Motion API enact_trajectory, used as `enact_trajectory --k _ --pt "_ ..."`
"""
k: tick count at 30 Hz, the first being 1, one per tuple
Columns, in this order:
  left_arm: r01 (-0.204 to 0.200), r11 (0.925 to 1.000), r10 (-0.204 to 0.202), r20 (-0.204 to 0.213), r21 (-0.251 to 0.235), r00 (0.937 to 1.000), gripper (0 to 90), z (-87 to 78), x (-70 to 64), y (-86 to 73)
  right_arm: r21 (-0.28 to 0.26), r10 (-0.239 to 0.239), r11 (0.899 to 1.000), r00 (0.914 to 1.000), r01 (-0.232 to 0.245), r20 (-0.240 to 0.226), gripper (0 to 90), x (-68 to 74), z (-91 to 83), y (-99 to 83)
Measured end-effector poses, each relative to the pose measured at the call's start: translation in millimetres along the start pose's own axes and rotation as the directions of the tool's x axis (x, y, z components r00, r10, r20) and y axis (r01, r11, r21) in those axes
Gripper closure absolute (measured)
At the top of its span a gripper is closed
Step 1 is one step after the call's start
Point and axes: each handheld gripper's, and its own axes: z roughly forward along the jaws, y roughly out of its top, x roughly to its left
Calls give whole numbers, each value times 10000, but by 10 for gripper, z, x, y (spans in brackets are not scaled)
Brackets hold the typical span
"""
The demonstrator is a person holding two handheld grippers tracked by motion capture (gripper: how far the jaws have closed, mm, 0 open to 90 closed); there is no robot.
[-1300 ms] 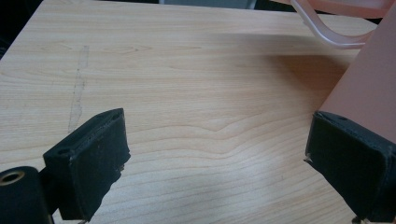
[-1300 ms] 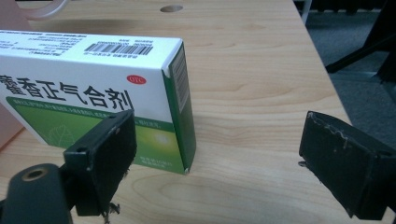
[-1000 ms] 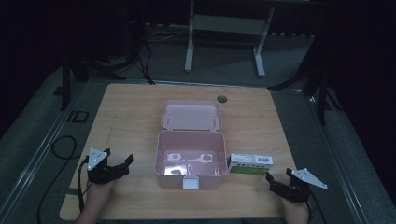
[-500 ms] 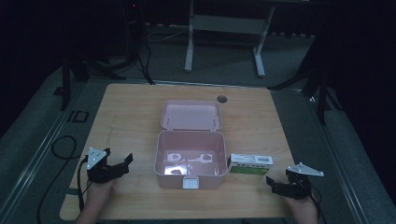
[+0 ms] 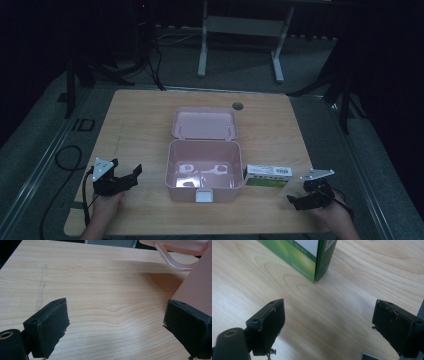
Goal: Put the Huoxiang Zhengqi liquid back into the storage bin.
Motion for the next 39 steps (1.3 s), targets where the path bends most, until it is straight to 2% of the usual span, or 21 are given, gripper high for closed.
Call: enact_trajectory --k 3,5,7,8,9,12,15,18,20,23,25,29,30,32,35,39 --pt "6 10000 -6 20 7 10000 62 1 0 0 538 -680 9961 9967 703 -435 109 -36 -12 41" --pt "3 10000 -3 24 11 10000 62 0 0 0 911 -1156 9884 9912 1212 -645 109 -48 -16 70" --pt "7 10000 -8 29 9 10000 62 0 -1 0 1024 -1328 9848 9882 1403 -768 109 -54 -17 81" --pt "7 10000 -7 38 9 10000 62 3 -2 -1 1156 -1484 9804 9840 1594 -983 109 -56 -12 99" --pt "4 10000 -4 39 18 10000 62 4 -2 -1 1527 -1707 9694 9748 1922 -1436 109 -67 9 127" --pt "41 10000 -41 38 7 10000 62 4 0 0 1876 -2174 9492 9575 2527 -1897 109 -68 28 152" --pt "107 9999 -107 42 5 9999 62 6 7 1 1926 -2607 9309 9339 3104 -2448 113 -70 7 177" --pt "130 9999 -130 63 3 9999 62 8 7 1 2149 -2923 9107 9178 3529 -2686 112 -66 -11 204" --pt "120 9999 -120 67 -15 9999 62 7 8 2 2288 -3210 8930 9048 3876 -2799 113 -54 -21 222" --pt "117 9999 -117 29 -25 9999 62 1 10 3 2318 -3440 8759 8847 4231 -3146 113 -46 -22 245" --pt "138 9999 -138 -5 -16 9999 62 0 11 3 2314 -3549 8690 8767 4374 -3247 112 -35 -16 252" --pt "167 9999 -167 -29 -36 9999 62 -2 10 3 2652 -3776 8400 8610 4733 -3408 113 0 -2 245" --pt "163 9999 -163 -26 -17 9999 62 0 12 2 2734 -3882 8290 8538 4879 -3468 113 7 -2 241" --pt "178 9998 -178 -6 -9 9998 62 4 12 2 2737 -4078 8146 8406 5113 -3565 112 21 -14 241" --pt "180 9998 -180 14 -23 9998 62 5 10 2 2623 -4408 7937 8162 5488 -3736 113 55 -29 261" --pt "184 9998 -184 -4 -57 9998 62 -1 14 4 2601 -4601 7752 7967 5757 -3919 114 140 -42 318"
